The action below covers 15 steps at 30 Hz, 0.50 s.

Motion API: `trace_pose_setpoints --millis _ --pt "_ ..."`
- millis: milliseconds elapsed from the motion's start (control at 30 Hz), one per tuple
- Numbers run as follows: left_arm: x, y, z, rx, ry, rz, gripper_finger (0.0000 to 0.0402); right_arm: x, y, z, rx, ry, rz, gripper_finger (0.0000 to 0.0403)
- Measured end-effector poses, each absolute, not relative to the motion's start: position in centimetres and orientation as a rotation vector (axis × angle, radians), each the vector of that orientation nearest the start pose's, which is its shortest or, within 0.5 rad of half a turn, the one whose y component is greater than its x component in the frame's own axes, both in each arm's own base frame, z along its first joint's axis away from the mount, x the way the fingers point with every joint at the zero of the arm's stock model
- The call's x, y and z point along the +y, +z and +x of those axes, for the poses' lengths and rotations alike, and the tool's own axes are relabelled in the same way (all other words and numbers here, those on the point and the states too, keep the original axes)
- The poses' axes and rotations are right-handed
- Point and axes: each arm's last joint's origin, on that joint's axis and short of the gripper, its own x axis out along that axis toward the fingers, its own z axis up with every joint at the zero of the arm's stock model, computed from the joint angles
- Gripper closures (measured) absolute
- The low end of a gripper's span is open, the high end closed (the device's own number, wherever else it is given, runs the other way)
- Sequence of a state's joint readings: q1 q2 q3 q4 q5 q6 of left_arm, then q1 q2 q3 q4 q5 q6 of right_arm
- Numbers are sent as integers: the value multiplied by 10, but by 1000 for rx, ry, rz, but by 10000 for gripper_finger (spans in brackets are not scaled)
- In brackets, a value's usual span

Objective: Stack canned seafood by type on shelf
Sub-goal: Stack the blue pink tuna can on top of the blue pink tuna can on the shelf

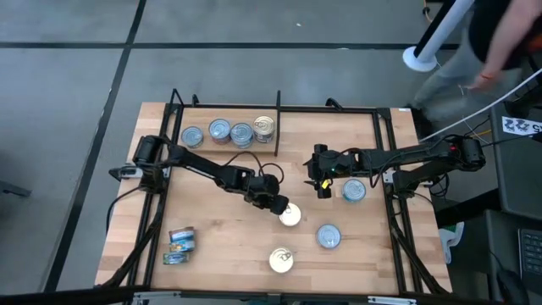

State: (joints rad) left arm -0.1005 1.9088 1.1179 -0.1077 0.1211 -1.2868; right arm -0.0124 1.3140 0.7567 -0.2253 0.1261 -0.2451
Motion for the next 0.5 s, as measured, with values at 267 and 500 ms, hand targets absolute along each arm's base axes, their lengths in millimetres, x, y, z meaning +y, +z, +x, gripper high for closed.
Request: trace_pose_setpoints --millis 267,500 --pt "-43 135 385 896 387 -1199 217 -7 212 261 794 -21 -295 121" --pt "-41 136 386 885 389 -1193 270 -7 213 262 777 -20 -295 121"
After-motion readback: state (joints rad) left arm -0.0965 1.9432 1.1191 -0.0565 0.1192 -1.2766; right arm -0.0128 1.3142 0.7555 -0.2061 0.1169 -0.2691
